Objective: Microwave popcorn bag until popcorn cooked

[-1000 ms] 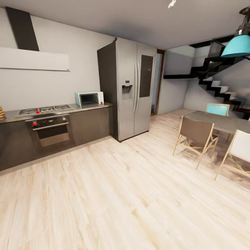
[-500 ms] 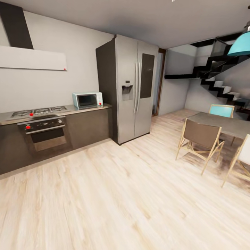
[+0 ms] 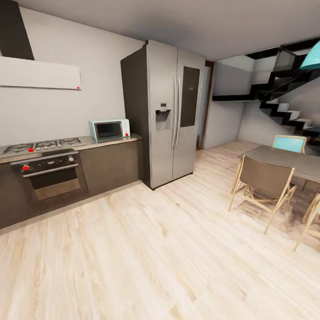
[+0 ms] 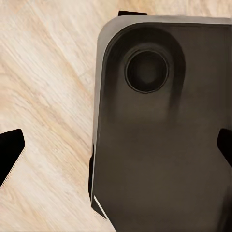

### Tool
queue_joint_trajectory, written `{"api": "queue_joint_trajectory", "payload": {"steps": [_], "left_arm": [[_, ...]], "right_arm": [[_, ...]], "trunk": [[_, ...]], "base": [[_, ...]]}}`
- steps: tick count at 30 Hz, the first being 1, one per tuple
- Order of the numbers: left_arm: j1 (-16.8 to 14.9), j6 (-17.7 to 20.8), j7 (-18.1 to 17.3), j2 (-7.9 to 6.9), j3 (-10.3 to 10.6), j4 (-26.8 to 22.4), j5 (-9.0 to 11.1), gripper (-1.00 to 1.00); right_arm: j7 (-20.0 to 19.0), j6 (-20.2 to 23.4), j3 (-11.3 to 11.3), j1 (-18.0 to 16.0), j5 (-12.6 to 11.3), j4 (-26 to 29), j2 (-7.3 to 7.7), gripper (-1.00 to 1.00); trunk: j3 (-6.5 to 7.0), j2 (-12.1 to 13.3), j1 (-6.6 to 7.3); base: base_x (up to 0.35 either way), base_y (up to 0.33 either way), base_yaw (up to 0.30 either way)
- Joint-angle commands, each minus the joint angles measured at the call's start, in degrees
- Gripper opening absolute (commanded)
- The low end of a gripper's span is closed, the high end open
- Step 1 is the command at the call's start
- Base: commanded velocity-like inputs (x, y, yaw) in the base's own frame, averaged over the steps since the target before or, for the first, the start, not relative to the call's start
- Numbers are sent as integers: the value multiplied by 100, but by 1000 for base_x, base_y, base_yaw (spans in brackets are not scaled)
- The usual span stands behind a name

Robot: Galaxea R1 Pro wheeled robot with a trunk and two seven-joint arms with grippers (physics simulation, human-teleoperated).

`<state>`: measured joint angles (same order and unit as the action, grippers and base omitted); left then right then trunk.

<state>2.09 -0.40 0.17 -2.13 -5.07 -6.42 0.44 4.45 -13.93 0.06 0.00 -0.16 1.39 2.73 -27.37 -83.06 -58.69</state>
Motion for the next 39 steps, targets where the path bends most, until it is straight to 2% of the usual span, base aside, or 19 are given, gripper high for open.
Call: {"api": "queue_joint_trajectory", "payload": {"steps": [1,29,39], "left_arm": [[3,-4,1,2,-38,-9,5,100],[2,-4,1,2,-38,-9,2,100],[2,-1,1,2,-38,-9,1,100]], "right_arm": [[12,-13,2,0,-1,2,0,100],[-14,-13,-8,0,-1,2,0,100],[-11,-22,-6,0,-1,2,0,100]], "trunk": [[-4,-2,-4],[-4,-2,-4],[-4,-2,-4]], "base": [[340,0,0],[340,0,1],[340,0,230]]}}
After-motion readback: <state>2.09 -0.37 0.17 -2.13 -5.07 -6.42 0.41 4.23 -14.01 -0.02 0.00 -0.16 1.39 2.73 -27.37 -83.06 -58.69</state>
